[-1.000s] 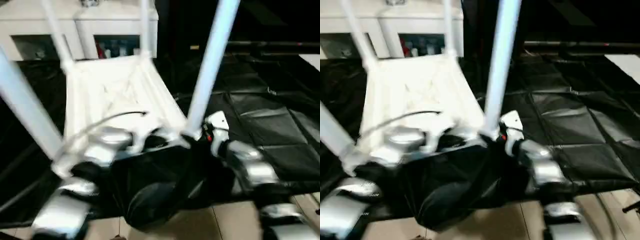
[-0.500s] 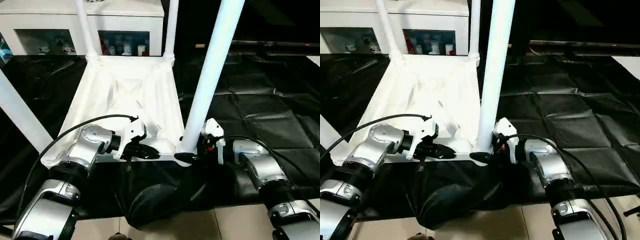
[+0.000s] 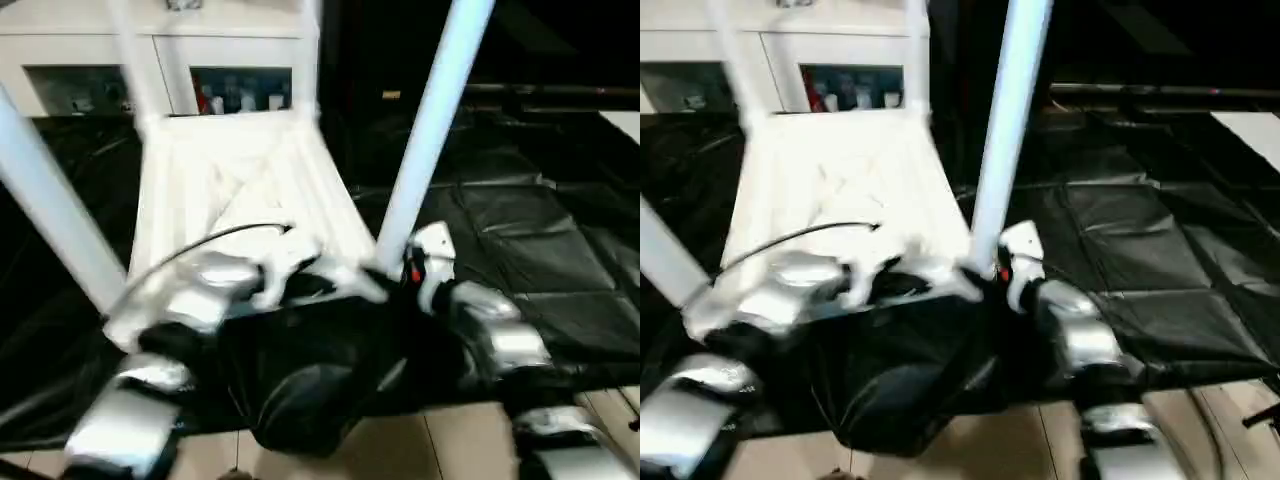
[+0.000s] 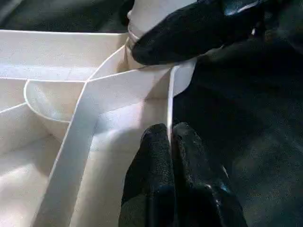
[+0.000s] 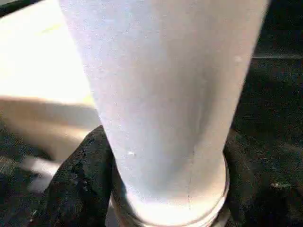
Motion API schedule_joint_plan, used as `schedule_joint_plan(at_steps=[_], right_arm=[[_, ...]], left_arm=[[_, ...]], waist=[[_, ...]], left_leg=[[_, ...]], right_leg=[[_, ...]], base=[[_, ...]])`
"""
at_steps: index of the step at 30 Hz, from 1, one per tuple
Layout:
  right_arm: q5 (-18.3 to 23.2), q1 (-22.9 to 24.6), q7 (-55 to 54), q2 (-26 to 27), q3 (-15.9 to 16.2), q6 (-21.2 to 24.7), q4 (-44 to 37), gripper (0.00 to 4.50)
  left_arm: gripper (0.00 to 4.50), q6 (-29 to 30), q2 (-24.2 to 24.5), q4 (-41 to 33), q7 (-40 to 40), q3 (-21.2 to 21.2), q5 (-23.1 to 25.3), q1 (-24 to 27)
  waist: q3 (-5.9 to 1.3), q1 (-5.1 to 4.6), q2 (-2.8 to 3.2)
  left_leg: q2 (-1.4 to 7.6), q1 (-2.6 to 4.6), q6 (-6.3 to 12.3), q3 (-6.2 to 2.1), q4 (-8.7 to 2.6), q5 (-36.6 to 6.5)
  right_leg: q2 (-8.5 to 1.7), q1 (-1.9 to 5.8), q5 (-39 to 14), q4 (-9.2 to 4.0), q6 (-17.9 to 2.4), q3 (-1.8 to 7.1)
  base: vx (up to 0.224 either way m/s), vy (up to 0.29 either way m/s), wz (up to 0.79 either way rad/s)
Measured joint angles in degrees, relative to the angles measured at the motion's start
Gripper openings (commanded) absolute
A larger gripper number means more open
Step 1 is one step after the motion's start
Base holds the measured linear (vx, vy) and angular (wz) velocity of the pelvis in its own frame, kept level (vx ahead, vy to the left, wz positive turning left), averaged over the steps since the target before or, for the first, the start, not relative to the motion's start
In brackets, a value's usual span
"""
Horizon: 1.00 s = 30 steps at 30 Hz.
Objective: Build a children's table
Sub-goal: Rotate leg to tighten
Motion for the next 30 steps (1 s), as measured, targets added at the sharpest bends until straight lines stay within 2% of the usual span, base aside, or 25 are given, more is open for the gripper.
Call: schedule_joint_plan(at_steps=[2,5,6,8,11,16,21,27,28,30], right_arm=[[-0.6,-0.9,-4.4,1.0,-0.9,-0.1,1.0,2.70],[-0.8,-0.9,-4.7,1.1,-0.9,-0.6,1.0,2.70],[-0.8,-0.8,-4.7,1.1,-0.9,-0.8,1.0,3.05],[-1.3,-0.7,-4.1,1.1,-0.9,-1.2,1.0,3.39],[-1.6,-0.4,-0.5,0.4,-0.5,-1.4,0.5,3.49],[-0.4,2.2,14.9,-5.3,3.7,0.3,-4.0,3.49],[0.4,3.0,31.4,-12.0,9.3,1.4,-7.8,3.49],[0.4,2.5,36.9,-12.4,10.7,1.2,-7.8,3.49],[0.4,2.4,37.1,-12.5,11.0,1.2,-7.8,3.24],[0.4,2.1,37.3,-12.4,11.4,1.6,-7.7,3.24]], left_arm=[[0.00,0.3,-1.8,1.0,2.9,0.2,0.6,-0.7],[0.00,0.2,-2.0,1.2,3.2,0.2,0.7,-0.7],[0.00,0.1,-2.0,1.2,3.1,0.2,0.7,-0.7],[0.00,0.1,-2.0,1.2,2.7,0.3,0.7,-0.7],[0.00,-0.4,-1.2,1.1,1.3,0.4,0.6,-0.6],[0.00,-1.0,3.4,-1.7,-7.7,0.3,-0.7,1.4],[0.00,-2.7,8.9,-4.4,-18.8,-1.0,-2.6,3.2],[0.00,-2.5,10.8,-5.8,-24.4,-1.9,-3.4,3.6],[0.00,-2.5,11.0,-5.9,-24.6,-1.9,-3.4,3.6],[0.00,-2.5,11.1,-6.0,-25.0,-1.9,-3.4,3.6]], waist=[[-0.08,0.03,0.14],[-0.16,0.08,0.27],[-0.17,0.08,0.27],[-0.17,0.04,0.29],[-0.17,-0.07,0.28],[-0.11,-0.08,0.18],[-0.04,0.09,0.07],[0.04,0.50,-0.07],[0.05,0.53,-0.09],[0.08,0.55,-0.13]], left_leg=[[-0.05,-0.01,0.00,0.00,0.00,0.0],[-0.06,-0.01,0.02,-0.02,-0.04,0.0],[-0.06,-0.01,0.02,-0.04,-0.05,0.0],[-0.06,-0.03,0.02,-0.05,-0.06,0.0],[-0.05,-0.04,0.02,-0.06,-0.08,0.0],[0.03,-0.06,0.02,-0.09,-0.23,0.0],[0.09,-0.18,0.01,-0.07,-0.23,0.0],[0.09,-0.22,0.01,-0.05,-0.20,0.0],[0.09,-0.21,0.01,-0.04,-0.20,0.0],[0.09,-0.21,0.01,-0.04,-0.20,0.0]], right_leg=[[-0.03,0.03,0.0,-0.01,0.0,0.02],[-0.03,0.09,0.1,-0.01,-0.2,0.01],[-0.03,0.09,0.1,-0.01,-0.2,-0.01],[-0.03,0.08,0.1,-0.01,-0.1,-0.03],[-0.03,0.06,0.0,-0.02,0.0,-0.04],[0.06,0.00,0.1,0.00,-0.1,-0.13],[0.09,-0.09,0.1,-0.04,-0.1,-0.20],[0.07,-0.11,0.0,-0.05,-0.2,-0.18],[0.07,-0.10,0.0,-0.05,-0.2,-0.17],[0.07,-0.11,0.0,-0.05,-0.2,-0.18]], base=[[0.000,0.000,0.00],[0.000,0.000,0.00],[0.000,0.000,0.00],[0.000,0.000,0.00],[0.000,0.000,0.00],[0.000,0.000,0.00],[0.000,0.000,0.00],[0.000,0.000,0.00],[0.000,0.000,0.00],[0.000,0.000,0.00]])
